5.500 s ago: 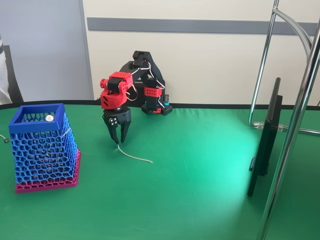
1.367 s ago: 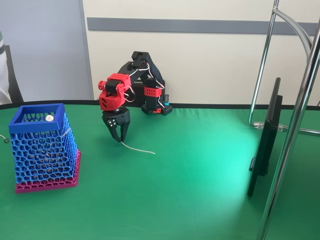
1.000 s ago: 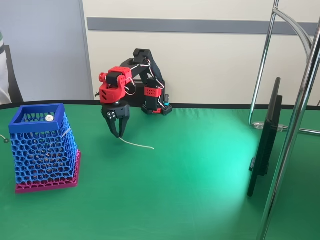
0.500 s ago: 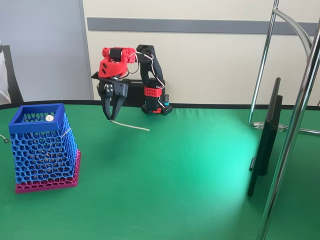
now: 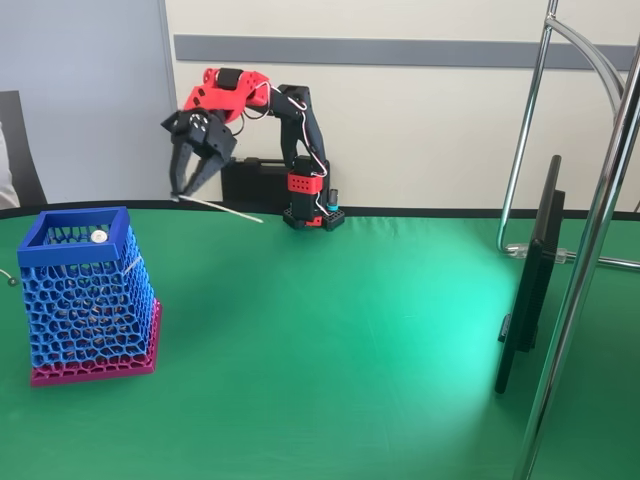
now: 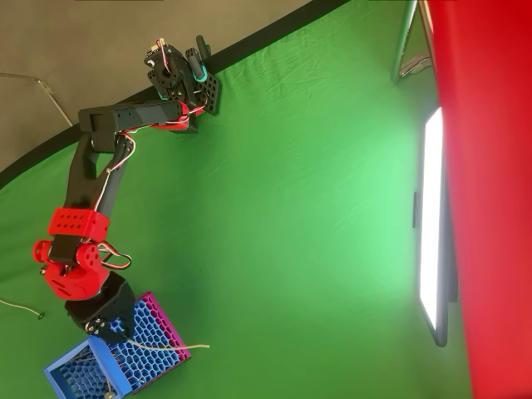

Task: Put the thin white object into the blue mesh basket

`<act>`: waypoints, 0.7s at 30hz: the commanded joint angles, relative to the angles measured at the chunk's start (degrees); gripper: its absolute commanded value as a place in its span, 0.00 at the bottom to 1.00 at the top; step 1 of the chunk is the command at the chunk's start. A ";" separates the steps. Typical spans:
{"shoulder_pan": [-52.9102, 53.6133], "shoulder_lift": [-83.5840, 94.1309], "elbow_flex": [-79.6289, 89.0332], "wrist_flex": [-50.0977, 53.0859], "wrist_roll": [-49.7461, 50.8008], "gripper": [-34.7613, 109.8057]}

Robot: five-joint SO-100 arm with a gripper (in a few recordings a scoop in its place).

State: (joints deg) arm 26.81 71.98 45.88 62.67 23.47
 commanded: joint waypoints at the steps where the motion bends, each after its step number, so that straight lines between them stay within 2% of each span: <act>1: 1.93 4.83 0.62 -4.04 -1.93 0.30; 12: 13.62 8.79 3.60 -10.99 -6.50 0.30; 21: 20.92 4.75 2.99 -14.94 -1.32 0.29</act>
State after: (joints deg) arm 47.02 76.55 49.92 49.92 21.53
